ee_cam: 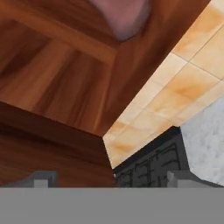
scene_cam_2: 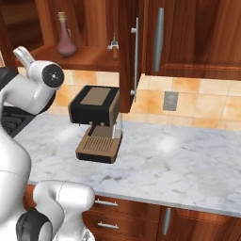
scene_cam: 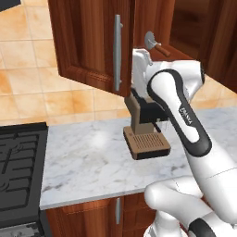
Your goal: The dining table condiment station is running low on oil/vinegar bottle. Refill the condiment station by opening the cabinet and taking the oil/vinegar bottle from the cabinet and placing it on the dining table.
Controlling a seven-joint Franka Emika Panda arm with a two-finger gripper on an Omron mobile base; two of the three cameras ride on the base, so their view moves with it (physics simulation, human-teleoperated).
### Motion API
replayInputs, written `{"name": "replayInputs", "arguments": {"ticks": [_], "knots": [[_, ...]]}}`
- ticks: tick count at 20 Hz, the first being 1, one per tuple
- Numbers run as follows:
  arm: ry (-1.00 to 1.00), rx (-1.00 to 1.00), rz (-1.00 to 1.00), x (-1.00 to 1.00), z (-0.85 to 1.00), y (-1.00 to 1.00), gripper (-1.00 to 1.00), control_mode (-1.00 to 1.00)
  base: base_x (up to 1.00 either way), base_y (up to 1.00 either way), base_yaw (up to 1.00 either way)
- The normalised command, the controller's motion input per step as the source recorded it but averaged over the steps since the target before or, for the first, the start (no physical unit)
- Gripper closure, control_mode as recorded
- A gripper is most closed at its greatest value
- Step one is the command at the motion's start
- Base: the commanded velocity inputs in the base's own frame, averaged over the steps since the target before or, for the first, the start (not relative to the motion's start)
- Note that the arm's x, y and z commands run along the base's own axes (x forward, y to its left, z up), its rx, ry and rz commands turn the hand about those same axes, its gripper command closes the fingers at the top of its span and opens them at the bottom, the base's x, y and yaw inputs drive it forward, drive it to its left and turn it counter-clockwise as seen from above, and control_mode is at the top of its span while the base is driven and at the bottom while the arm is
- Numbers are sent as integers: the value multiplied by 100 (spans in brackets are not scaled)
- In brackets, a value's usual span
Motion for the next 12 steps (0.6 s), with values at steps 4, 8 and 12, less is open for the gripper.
{"name": "replayInputs", "arguments": {"ticks": [4,8,12], "knots": [[-3,-12,15,-72,0,100,-100,-100,0,0,0],[-11,-17,11,-70,0,100,-100,-100,0,0,0],[-2,-12,1,8,0,100,-100,-100,0,0,0]]}}
